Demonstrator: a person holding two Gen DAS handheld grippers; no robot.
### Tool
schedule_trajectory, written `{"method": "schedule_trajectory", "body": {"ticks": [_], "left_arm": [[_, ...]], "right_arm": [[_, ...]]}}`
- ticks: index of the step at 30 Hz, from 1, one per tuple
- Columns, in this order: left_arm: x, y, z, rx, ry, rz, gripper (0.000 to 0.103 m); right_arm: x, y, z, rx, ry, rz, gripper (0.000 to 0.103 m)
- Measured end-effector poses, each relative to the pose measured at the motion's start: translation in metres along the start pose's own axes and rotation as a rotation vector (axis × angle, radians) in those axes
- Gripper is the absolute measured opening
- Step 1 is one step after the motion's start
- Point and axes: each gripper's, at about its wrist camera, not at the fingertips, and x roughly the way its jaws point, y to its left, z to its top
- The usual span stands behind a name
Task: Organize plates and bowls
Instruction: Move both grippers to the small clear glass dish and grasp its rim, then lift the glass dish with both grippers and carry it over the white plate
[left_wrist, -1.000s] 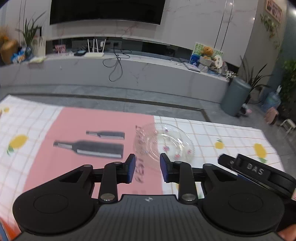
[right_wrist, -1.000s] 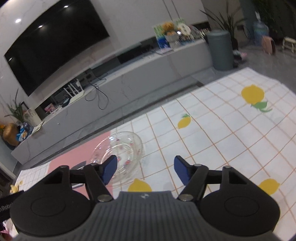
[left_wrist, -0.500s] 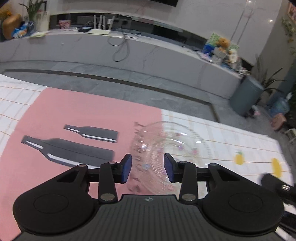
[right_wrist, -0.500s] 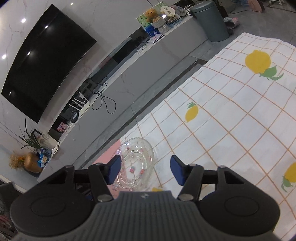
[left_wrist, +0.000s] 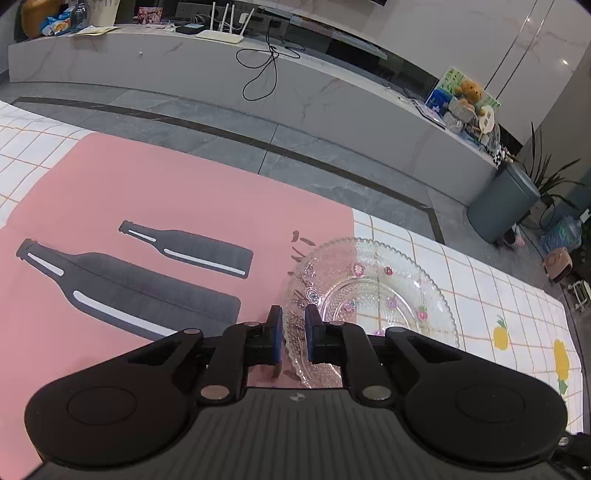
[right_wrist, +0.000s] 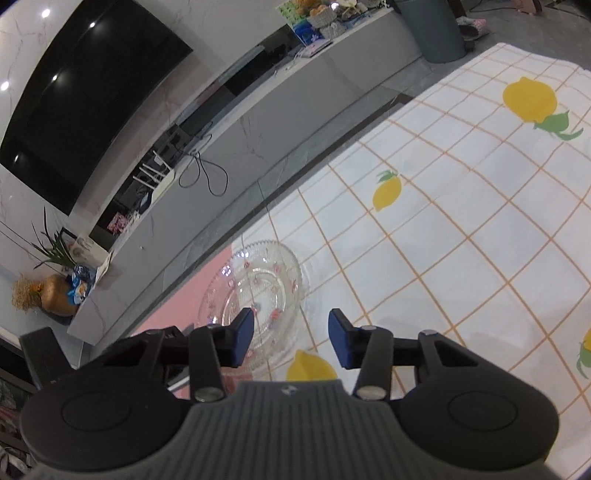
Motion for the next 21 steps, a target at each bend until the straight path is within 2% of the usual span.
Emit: {"method": "schedule_trajectory", "body": {"ticks": [2, 5, 7, 11, 14, 18, 21], "left_arm": [[-0.003, -0.002, 0.0, 0.023, 0.006, 0.015, 0.011], [-0.009, -0.021, -0.004, 0.134, 0.013, 0.085, 0.007], [-0.014, -0.027, -0.007, 0.155, 0.038, 0.104, 0.007], [-0.024, -0.029, -0.015, 0.16, 0.09, 0.086, 0.007], [-0.031, -0.029, -0.022, 0.163, 0.125, 0.077, 0.007], [-0.039, -0.03, -0.033, 0.228, 0.148, 0.055, 0.007], [-0.042, -0.029, -0.035, 0.235, 0.165, 0.041, 0.007]], "right_arm": [[0.004, 0.0, -0.002, -0.004, 0.018, -0.012, 0.042], [0.007, 0.001, -0.004, -0.019, 0.033, -0.021, 0.04], [0.008, 0.002, -0.005, -0.024, 0.039, -0.026, 0.039], [0.014, -0.001, -0.006, -0.006, 0.068, -0.03, 0.037], [0.02, -0.008, -0.007, 0.035, 0.11, -0.021, 0.031], [0.027, -0.014, -0.011, 0.087, 0.162, 0.005, 0.031], [0.03, -0.016, -0.014, 0.103, 0.174, -0.016, 0.028]]}}
